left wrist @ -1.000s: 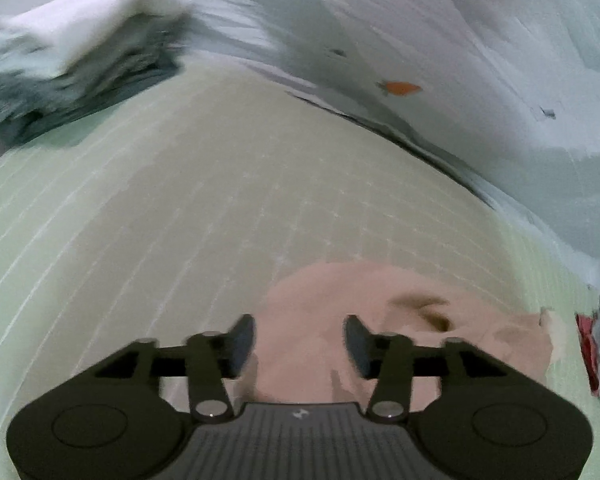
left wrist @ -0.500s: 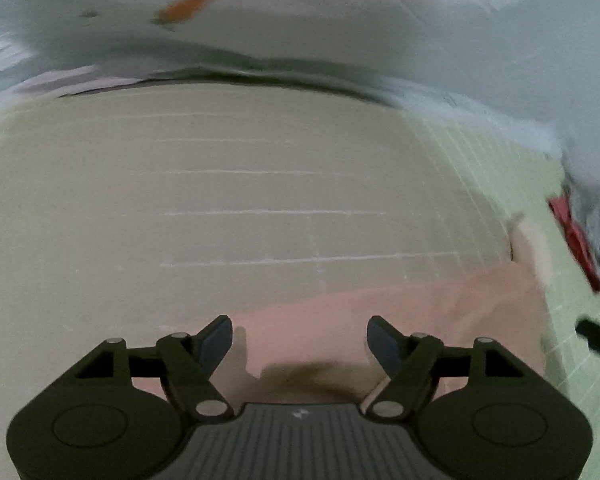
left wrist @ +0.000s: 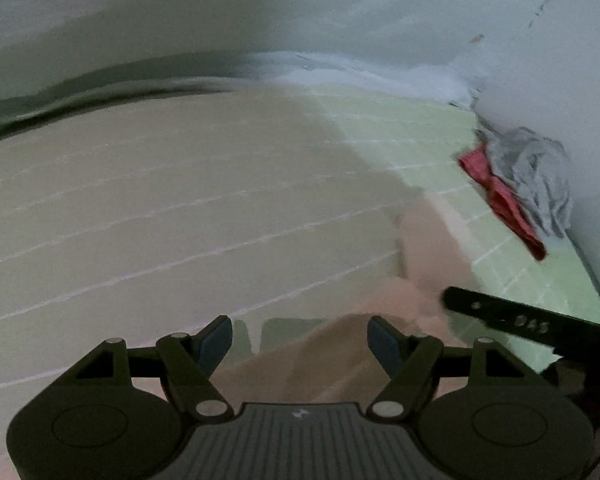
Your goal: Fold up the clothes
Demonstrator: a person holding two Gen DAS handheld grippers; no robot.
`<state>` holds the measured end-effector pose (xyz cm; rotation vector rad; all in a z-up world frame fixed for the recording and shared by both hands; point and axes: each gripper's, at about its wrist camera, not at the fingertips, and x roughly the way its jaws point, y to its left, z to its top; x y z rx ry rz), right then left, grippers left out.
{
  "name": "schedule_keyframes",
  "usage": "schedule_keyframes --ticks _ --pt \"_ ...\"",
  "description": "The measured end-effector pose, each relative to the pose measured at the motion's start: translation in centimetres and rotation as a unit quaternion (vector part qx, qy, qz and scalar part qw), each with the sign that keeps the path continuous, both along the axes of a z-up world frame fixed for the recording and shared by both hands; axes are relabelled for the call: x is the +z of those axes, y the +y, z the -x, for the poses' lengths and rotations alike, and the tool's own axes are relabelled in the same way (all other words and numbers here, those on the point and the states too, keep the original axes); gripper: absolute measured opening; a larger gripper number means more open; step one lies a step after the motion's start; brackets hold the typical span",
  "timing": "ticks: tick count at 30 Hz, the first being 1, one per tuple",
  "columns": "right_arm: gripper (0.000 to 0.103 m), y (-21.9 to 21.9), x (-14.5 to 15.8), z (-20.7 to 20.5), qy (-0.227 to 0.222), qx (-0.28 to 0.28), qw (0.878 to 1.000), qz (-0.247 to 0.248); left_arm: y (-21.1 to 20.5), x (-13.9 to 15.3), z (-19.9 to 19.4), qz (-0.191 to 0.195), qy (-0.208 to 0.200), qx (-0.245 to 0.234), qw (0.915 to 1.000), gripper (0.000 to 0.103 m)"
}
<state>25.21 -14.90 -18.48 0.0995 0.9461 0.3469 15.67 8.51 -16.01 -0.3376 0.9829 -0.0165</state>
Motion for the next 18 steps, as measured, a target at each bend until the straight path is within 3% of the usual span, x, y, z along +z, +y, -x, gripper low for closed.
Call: schedule_keyframes --ticks 4,6,7,8,11,13,15,18 --pt "0.063 0.0 -0.2 -0.9 -0.005 0.020 1.000 0.001 -1.3 -0.6 -0.9 0.007 0.001 -0.007 0.9999 0.071" --pt "0.063 0.1 -0.3 -1.4 -0.009 0.030 1.000 -0.001 -1.5 -0.7 -1.1 0.011 0.006 -0.004 0.9999 0.044" --pt "0.063 0.1 -0.3 -1.7 -0.010 0.035 0.999 -0.002 -1.5 -0.7 -1.1 0.013 0.009 -0.002 0.9999 0.036" --pt "0.064 0.3 -0.3 -2.0 -0.012 0.040 0.999 -0.002 -1.5 -0.8 -1.1 0.014 0.014 0.002 0.9998 0.016" --pt "0.064 0.8 -0.4 -2.5 -0.021 0.059 0.998 0.002 -1.2 -1.3 -0.9 0.014 0.021 0.026 0.9993 0.009" --pt "0.048 1.2 -0.5 -2.6 -0.036 0.069 0.997 0.013 -0.7 -1.4 -0.7 0.026 0.020 0.047 0.9984 0.008" --pt "0.006 1.3 -0.7 -3.0 -0.047 0.065 0.997 0.020 -0.5 -1.3 -0.6 0.018 0.017 0.064 0.9977 0.008" --pt "0.002 0.5 -0.8 -4.1 -0.053 0.045 0.998 0.009 0.6 -0.2 -0.6 -0.037 0.003 0.091 0.9952 0.007"
